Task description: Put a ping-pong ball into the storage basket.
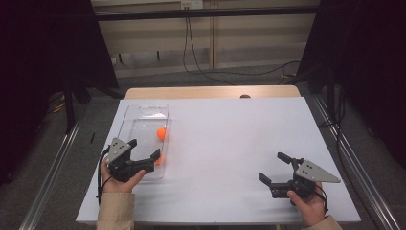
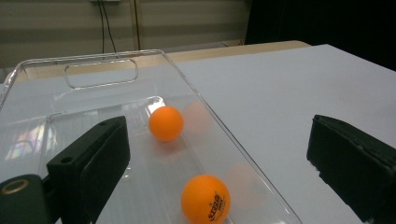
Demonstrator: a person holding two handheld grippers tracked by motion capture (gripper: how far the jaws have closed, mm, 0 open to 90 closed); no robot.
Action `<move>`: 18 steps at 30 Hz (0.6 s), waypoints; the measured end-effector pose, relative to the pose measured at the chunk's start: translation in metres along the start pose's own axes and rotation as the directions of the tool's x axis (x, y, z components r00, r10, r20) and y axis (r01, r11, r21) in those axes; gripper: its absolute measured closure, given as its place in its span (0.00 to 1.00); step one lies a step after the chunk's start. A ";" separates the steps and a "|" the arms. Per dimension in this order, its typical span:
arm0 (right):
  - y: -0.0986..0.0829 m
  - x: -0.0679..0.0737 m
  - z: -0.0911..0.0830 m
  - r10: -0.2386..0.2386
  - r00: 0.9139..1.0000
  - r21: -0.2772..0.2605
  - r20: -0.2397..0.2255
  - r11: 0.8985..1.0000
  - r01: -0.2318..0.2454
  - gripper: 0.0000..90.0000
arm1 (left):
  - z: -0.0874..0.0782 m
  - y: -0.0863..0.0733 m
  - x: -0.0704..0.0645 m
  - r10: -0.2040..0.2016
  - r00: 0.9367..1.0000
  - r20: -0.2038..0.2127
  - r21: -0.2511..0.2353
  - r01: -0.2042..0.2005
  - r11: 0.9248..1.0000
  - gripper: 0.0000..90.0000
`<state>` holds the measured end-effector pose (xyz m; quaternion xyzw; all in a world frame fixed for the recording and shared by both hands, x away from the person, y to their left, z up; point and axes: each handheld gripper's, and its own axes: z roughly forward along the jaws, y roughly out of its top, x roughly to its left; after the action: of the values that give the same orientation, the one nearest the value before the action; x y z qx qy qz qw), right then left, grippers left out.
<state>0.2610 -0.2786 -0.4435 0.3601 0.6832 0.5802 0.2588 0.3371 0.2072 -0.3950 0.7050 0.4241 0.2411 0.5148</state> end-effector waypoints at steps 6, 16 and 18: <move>0.000 0.000 0.000 0.000 1.000 0.001 0.001 1.000 0.000 0.02 | -0.002 -0.001 0.000 0.012 1.000 0.009 -0.006 -0.012 1.000 0.06; 0.000 0.000 0.000 -0.002 1.000 0.001 0.002 1.000 0.002 0.02 | -0.004 -0.005 -0.004 0.026 0.999 0.029 -0.013 -0.026 1.000 0.06; 0.000 0.000 0.000 -0.002 1.000 0.002 0.001 1.000 0.002 0.02 | -0.004 -0.006 -0.005 0.030 0.999 0.032 -0.013 -0.030 0.999 0.06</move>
<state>0.2612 -0.2783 -0.4439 0.3601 0.6837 0.5792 0.2594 0.3296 0.2054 -0.3988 0.7117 0.4037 0.2401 0.5223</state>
